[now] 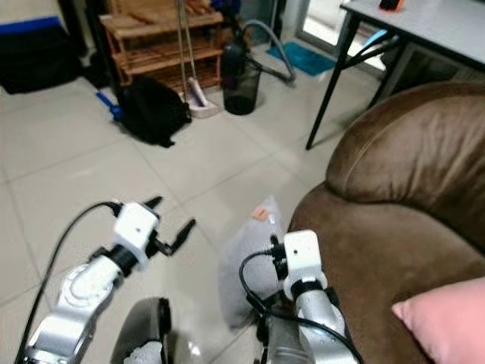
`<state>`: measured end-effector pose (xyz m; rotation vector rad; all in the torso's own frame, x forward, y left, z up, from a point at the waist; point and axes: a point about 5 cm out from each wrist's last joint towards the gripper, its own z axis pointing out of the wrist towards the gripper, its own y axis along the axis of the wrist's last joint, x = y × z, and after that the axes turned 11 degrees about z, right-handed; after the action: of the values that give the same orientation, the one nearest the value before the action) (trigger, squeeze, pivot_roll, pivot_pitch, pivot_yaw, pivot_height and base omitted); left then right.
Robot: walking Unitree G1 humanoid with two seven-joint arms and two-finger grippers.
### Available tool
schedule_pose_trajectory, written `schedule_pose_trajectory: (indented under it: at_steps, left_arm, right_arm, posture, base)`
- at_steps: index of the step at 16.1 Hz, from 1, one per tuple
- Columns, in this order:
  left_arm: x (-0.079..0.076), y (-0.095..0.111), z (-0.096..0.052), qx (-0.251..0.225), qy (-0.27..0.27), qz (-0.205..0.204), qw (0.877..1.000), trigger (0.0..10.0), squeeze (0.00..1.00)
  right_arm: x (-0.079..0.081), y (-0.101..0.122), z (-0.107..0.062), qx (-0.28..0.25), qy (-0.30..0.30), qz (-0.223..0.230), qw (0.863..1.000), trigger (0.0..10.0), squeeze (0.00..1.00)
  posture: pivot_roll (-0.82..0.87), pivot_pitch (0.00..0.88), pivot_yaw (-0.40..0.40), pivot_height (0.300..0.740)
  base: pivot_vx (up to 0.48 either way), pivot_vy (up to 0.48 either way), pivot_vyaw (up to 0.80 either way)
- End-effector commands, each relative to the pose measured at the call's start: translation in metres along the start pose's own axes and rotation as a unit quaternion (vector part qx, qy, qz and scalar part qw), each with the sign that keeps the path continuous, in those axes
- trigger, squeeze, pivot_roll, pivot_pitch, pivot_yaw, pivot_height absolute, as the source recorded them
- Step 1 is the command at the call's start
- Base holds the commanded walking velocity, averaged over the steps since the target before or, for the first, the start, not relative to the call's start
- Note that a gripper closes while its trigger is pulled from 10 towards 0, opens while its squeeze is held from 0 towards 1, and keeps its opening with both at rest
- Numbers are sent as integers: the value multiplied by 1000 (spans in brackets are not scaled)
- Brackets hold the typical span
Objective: Move the pillow to the sofa from floor
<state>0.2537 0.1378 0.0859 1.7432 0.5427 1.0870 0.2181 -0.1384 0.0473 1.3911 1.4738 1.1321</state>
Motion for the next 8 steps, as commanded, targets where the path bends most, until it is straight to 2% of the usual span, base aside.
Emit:
schedule_pose_trajectory:
  at_steps: [1, 3, 6, 7, 8]
  left_arm:
    - [0, -1, 1, 2, -9, 11, 1000, 10000, 0]
    - [9, -1, -2, 3, -4, 19, 1000, 10000, 0]
    - [31, -1, -9, -4, 31, 49, 998, 10000, 0]
    - [37, 2, -8, -9, 35, 49, 998, 10000, 0]
    - [41, 6, -8, -17, 30, 47, 998, 10000, 0]
  right_arm:
    - [-2, -5, 3, 6, -7, -3, 1000, 10000, 0]
    - [0, -11, 13, 19, -7, -10, 1000, 10000, 0]
    - [9, -20, 36, 36, 1, 18, 999, 10000, 0]
    - [11, -22, 42, 38, -7, 12, 999, 10000, 0]
    - [12, -22, 47, 38, -8, 32, 999, 10000, 0]
  posture:
    - [14, 107, -35, 573]
    - [29, 146, -17, 558]
    - [67, 207, -9, 558]
    - [79, 223, -8, 558]
    - [97, 242, -5, 558]
  base:
    - [0, 0, 0]
    - [0, 0, 0]
    - [0, 0, 0]
    - [0, 0, 0]
    - [0, 0, 0]
